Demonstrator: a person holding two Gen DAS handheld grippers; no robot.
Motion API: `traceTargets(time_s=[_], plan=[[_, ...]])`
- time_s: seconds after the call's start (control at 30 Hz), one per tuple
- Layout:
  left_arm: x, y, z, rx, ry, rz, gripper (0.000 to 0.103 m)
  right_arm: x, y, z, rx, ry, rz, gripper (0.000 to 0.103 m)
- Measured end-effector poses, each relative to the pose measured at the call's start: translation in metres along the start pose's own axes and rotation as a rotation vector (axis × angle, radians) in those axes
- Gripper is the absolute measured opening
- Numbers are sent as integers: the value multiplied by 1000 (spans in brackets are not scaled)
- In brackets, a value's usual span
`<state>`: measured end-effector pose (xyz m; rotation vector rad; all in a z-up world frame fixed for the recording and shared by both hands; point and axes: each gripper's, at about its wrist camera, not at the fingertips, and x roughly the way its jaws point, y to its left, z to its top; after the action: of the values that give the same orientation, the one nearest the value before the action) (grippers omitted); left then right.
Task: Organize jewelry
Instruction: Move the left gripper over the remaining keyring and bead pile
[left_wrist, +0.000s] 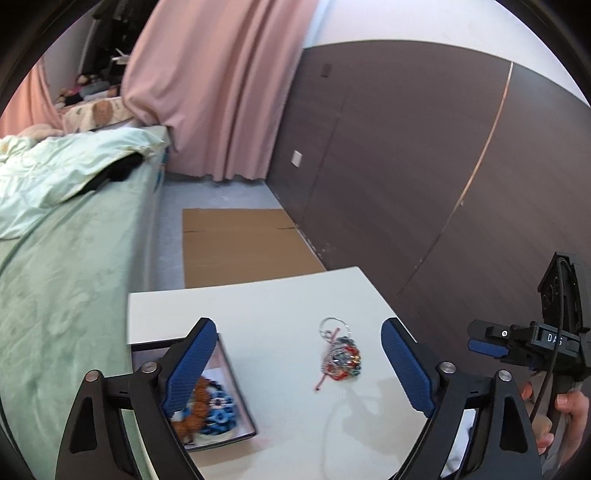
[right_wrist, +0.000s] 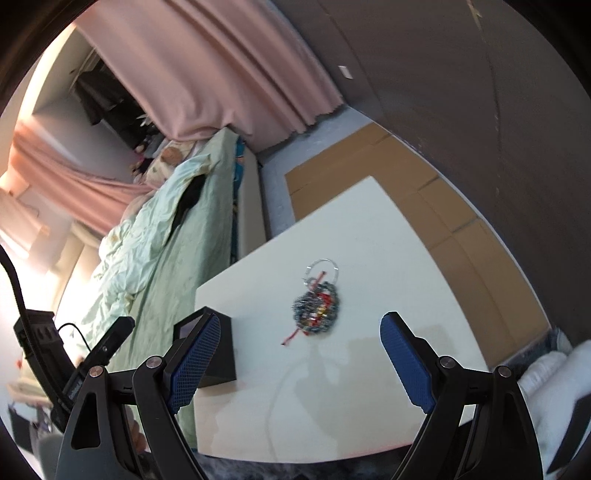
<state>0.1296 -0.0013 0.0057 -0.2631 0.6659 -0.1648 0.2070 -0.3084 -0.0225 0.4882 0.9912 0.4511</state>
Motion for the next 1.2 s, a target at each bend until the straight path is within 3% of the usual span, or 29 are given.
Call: traceTargets(time_s=[0.27, 0.5, 0.83, 1.2], plan=[[40, -25, -1, 35, 68, -51, 68, 8, -35, -4, 146, 22, 32, 87], [87, -40, -9, 80, 180, -55, 52, 25, -51, 6, 187, 51, 38, 78], [135, -42, -22, 151, 319, -34, 41, 43, -77, 22, 227, 89, 52, 78], [144, -38, -50, 263, 461, 16, 41, 51, -84, 26, 221, 117, 67, 78]])
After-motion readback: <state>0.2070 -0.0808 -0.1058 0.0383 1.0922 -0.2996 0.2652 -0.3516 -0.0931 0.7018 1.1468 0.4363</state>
